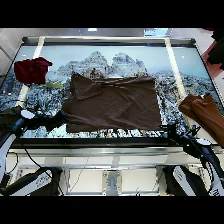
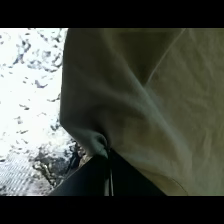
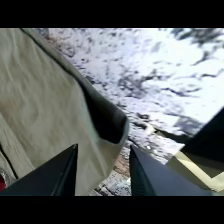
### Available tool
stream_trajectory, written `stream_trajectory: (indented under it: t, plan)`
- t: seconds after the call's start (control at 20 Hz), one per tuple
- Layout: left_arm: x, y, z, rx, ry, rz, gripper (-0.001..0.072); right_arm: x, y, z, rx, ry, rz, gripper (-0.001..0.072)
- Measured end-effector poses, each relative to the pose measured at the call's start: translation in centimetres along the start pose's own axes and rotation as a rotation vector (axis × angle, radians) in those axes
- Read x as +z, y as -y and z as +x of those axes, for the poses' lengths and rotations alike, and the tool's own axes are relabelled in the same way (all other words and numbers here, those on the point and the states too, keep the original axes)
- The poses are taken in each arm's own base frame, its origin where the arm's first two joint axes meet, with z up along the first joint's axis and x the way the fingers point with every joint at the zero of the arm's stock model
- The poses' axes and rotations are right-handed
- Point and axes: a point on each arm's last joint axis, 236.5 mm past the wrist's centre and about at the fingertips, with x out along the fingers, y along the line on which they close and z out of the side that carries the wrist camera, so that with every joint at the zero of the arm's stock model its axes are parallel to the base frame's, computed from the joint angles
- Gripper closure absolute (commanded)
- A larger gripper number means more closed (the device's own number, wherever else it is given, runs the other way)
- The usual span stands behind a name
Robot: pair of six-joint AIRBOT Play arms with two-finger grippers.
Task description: Fold the shirts.
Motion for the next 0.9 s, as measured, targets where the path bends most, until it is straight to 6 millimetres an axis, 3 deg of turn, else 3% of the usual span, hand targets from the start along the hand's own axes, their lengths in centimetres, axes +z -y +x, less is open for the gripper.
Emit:
stream_trajectory:
  t: [0.05,0.1,0.15,0.3,0.4,0.45,0.55,0.7,0.8,0.9]
  plan:
    - [0.0,0.0,0.0,0.0,0.0,0.0,0.0695,0.1,0.0,0.2,0.005,-0.002,-0.004,0.0427]
    - [0.0,0.0,0.0,0.0,0.0,0.0,0.0695,0.2,0.0,0.4,0.01,0.002,-0.015,0.0583]
    - [0.0,0.0,0.0,0.0,0.0,0.0,0.0695,0.5,0.0,0.5,0.015,0.01,-0.032,0.0655]
    - [0.3,0.1,-0.1,-0.001,0.009,0.021,0.0695,1.3,-1.6,0.6,0.084,0.041,-0.068,0.0683]
    - [1.5,0.8,-0.6,-0.01,0.04,0.072,0.0695,1.9,-4.3,0.2,0.181,0.065,-0.126,0.0686]
    - [2.4,1.6,-1.2,-0.02,0.06,0.109,0.0695,2.0,-6.4,-0.4,0.245,0.069,-0.196,0.0687]
    - [4.9,4.7,-3.7,-0.06,0.112,0.209,0.0695,1.7,-12.8,-3.0,0.426,0.075,-0.393,0.0687]
    - [7.8,11.7,-11.8,-0.145,0.247,0.417,0.0696,-0.4,-23.1,-10.8,0.679,0.139,-0.707,0.0687]
    - [8.0,16.7,-19.8,-0.191,0.398,0.574,0.0696,-3.5,-28.9,-18.3,0.775,0.251,-0.955,0.0686]
    - [6.4,21.0,-29.0,-0.219,0.603,0.722,0.0696,-7.3,-32.3,-25.6,0.778,0.407,-1.175,0.0687]
